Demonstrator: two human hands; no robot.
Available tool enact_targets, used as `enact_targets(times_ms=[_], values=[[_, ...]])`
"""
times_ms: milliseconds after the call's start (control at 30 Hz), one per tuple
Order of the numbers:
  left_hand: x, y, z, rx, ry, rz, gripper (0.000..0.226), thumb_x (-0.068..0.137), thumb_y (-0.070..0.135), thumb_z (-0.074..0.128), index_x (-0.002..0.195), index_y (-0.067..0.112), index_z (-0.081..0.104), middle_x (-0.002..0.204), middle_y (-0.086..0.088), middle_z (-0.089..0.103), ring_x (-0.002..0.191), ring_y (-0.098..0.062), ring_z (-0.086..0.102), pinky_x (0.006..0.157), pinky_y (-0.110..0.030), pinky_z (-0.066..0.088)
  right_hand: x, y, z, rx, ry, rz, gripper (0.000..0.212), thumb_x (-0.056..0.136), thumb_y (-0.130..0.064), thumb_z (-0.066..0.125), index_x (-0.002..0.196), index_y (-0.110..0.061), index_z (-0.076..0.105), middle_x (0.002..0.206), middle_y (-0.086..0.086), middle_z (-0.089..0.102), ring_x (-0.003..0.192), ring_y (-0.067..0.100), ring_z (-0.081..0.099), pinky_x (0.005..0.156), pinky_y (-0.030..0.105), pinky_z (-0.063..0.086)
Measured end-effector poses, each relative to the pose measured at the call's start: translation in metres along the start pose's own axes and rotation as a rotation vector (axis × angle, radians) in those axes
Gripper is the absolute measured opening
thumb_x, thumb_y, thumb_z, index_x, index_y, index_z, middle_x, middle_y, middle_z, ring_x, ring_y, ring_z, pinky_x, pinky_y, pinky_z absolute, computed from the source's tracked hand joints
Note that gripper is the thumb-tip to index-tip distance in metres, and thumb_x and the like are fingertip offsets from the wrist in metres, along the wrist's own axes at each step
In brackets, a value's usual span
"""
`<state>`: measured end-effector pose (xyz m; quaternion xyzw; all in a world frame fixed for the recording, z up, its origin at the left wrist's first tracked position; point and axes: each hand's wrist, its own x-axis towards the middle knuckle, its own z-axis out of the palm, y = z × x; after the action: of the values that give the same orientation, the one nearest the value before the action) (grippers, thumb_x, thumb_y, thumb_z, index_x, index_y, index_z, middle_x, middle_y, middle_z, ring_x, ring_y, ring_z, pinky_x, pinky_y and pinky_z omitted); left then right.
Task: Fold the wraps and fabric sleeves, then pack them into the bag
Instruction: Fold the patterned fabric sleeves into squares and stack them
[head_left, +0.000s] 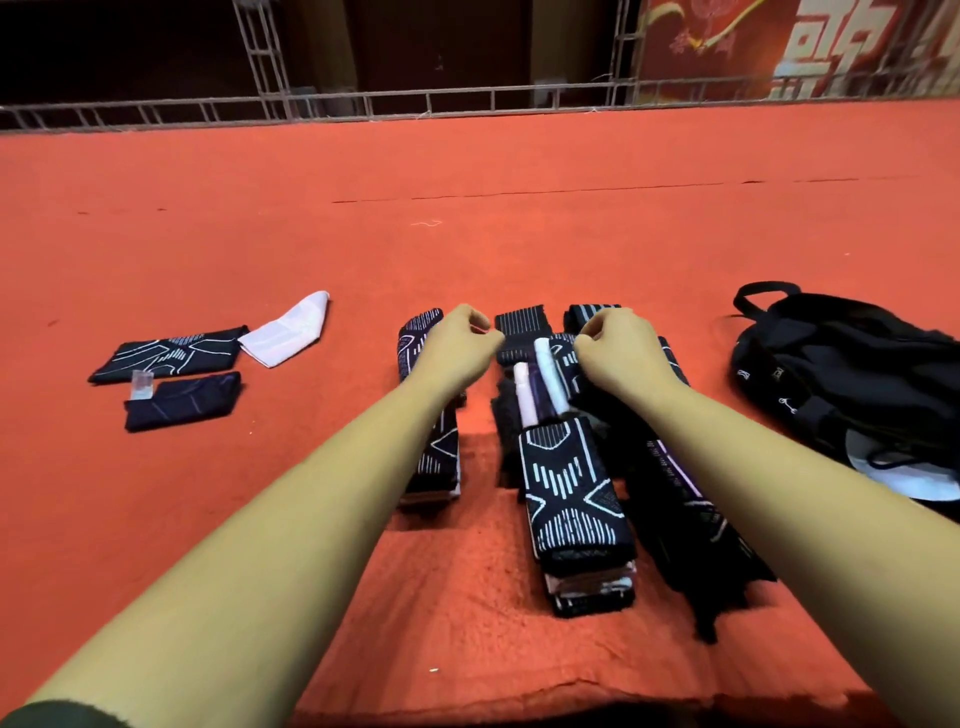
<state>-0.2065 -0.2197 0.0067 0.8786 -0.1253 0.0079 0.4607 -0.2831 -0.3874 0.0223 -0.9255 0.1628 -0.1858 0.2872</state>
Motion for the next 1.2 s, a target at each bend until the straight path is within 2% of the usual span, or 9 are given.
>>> enact_targets(times_ms=[167,267,367,500,600,733,933,1033,1200], values=[[-0.012,-0.023,-0.043,-0.048,0.064,-0.055,0.014,0.089,0.016,0.060,0.101,0.010,0.063,0.083,-0.002,0.064,0.072,-0.022,0.059,0.077,-0.038,0.055,-0.009,-0.039,0.004,0.030,-0.027,-0.026,0.025,0.084,-0.008,0.051,0.095,0.004,0.069,0.093,0.022,0.071,0.093,0.037,0.064,0.074,0.038,0.050],[-0.020,-0.038,-0.067,-0.081,0.087,-0.073,0.005,0.088,0.014,0.058,0.088,0.014,0.063,0.083,-0.002,0.066,0.079,-0.023,0.064,0.083,-0.044,0.057,-0.014,-0.059,0.013,0.061,-0.040,-0.056,0.023,0.086,-0.010,0.051,0.094,0.000,0.070,0.094,0.018,0.071,0.094,0.035,0.063,0.077,0.034,0.049],[-0.031,-0.053,-0.090,-0.103,0.105,-0.097,0.010,0.086,0.014,0.057,0.079,0.020,0.060,0.081,-0.002,0.067,0.089,-0.028,0.069,0.088,-0.048,0.057,-0.021,-0.080,0.027,0.088,-0.060,-0.080,0.021,0.087,-0.012,0.053,0.094,-0.004,0.070,0.099,0.017,0.072,0.098,0.033,0.064,0.077,0.028,0.043],[-0.046,-0.070,-0.118,-0.113,0.117,-0.093,0.009,0.086,0.010,0.056,0.080,0.015,0.062,0.077,-0.004,0.066,0.078,-0.022,0.065,0.084,-0.047,0.056,-0.031,-0.109,0.050,0.119,-0.104,-0.138,0.021,0.087,-0.013,0.053,0.094,-0.007,0.072,0.097,0.013,0.073,0.097,0.029,0.065,0.081,0.029,0.046],[-0.054,-0.096,-0.150,-0.060,0.170,-0.124,0.008,0.085,0.013,0.058,0.080,0.016,0.063,0.078,-0.002,0.067,0.083,-0.028,0.069,0.082,-0.044,0.056,-0.034,-0.143,0.073,0.147,-0.157,-0.187,0.022,0.087,-0.013,0.052,0.096,-0.006,0.071,0.098,0.013,0.072,0.097,0.030,0.064,0.079,0.030,0.046],[-0.063,-0.152,-0.201,0.091,0.298,-0.220,0.007,0.086,0.016,0.060,0.089,0.013,0.065,0.084,-0.001,0.067,0.083,-0.023,0.061,0.070,-0.031,0.043,-0.040,-0.196,0.123,0.156,-0.228,-0.265,0.023,0.084,-0.012,0.053,0.093,-0.004,0.072,0.098,0.016,0.073,0.099,0.033,0.065,0.084,0.035,0.050],[-0.066,-0.248,-0.248,0.165,0.376,-0.393,0.003,0.086,0.012,0.061,0.089,0.011,0.061,0.088,-0.004,0.063,0.092,-0.029,0.062,0.071,-0.030,0.037,-0.057,-0.252,0.224,0.154,-0.382,-0.316,0.022,0.082,-0.008,0.054,0.093,0.005,0.068,0.097,0.023,0.070,0.098,0.039,0.062,0.083,0.043,0.048],[-0.056,-0.292,-0.262,0.168,0.414,-0.461,0.013,0.087,0.012,0.062,0.100,0.009,0.059,0.099,-0.010,0.064,0.102,-0.031,0.060,0.077,-0.031,0.038,-0.056,-0.267,0.275,0.149,-0.448,-0.283,0.022,0.085,-0.011,0.054,0.098,0.002,0.065,0.104,0.022,0.069,0.102,0.038,0.061,0.081,0.037,0.046],[-0.026,-0.347,-0.281,0.134,0.429,-0.491,0.048,0.087,0.013,0.065,0.132,0.002,0.051,0.133,-0.020,0.056,0.121,-0.031,0.054,0.102,-0.036,0.040,-0.042,-0.282,0.337,0.183,-0.488,-0.240,0.032,0.088,-0.015,0.057,0.115,0.002,0.057,0.119,0.023,0.062,0.114,0.037,0.055,0.089,0.036,0.039]])
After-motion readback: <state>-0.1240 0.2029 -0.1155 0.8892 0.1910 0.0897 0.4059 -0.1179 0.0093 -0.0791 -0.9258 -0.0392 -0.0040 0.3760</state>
